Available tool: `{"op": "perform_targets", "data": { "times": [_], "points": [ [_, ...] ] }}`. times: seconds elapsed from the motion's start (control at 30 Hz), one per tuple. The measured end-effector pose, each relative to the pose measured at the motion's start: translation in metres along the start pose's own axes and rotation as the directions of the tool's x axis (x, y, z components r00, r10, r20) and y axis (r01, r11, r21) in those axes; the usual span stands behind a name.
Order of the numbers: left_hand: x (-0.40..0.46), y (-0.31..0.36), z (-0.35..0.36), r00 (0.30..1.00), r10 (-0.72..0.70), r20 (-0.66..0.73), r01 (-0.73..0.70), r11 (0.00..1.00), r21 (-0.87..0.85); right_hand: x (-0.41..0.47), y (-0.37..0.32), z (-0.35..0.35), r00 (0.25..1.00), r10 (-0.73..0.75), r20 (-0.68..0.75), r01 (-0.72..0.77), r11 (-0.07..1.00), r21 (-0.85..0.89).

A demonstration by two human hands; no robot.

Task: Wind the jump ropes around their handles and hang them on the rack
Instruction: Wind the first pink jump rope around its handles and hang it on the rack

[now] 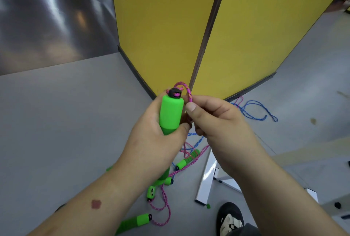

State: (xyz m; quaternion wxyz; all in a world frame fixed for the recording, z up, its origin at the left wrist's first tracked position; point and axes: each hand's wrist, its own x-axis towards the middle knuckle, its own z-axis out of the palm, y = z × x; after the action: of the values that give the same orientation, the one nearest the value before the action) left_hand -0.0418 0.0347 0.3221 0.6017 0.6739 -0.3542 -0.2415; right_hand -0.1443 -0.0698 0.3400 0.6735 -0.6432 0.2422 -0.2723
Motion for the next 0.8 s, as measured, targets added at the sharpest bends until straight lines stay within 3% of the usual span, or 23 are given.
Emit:
{"op": "perform_targets", "data": {
  "times": [0.23, 0.43, 0.5, 0.8],
  "points": [
    [0.003, -0.002, 0.000, 0.999, -0.013, -0.040, 0.008, 0.992, -0.128, 0.004, 0.011, -0.006, 0.995, 0.077, -0.060, -0.080, 0.995, -0.055],
    [0.011, -0.002, -0.011, 0.992, -0.056, -0.115, 0.030, 0.976, -0.213, -0.006, 0.014, -0.005, 0.945, 0.276, 0.175, -0.232, 0.944, -0.233],
    [0.012, -0.002, -0.014, 0.991, -0.054, -0.124, 0.024, 0.972, -0.234, -0.009, 0.014, -0.005, 0.943, 0.264, 0.204, -0.193, 0.930, -0.313],
    [0.011, -0.003, -0.014, 0.991, -0.101, -0.088, 0.074, 0.960, -0.271, -0.007, 0.007, -0.003, 0.983, 0.118, 0.138, -0.089, 0.976, -0.197]
  ]
}}
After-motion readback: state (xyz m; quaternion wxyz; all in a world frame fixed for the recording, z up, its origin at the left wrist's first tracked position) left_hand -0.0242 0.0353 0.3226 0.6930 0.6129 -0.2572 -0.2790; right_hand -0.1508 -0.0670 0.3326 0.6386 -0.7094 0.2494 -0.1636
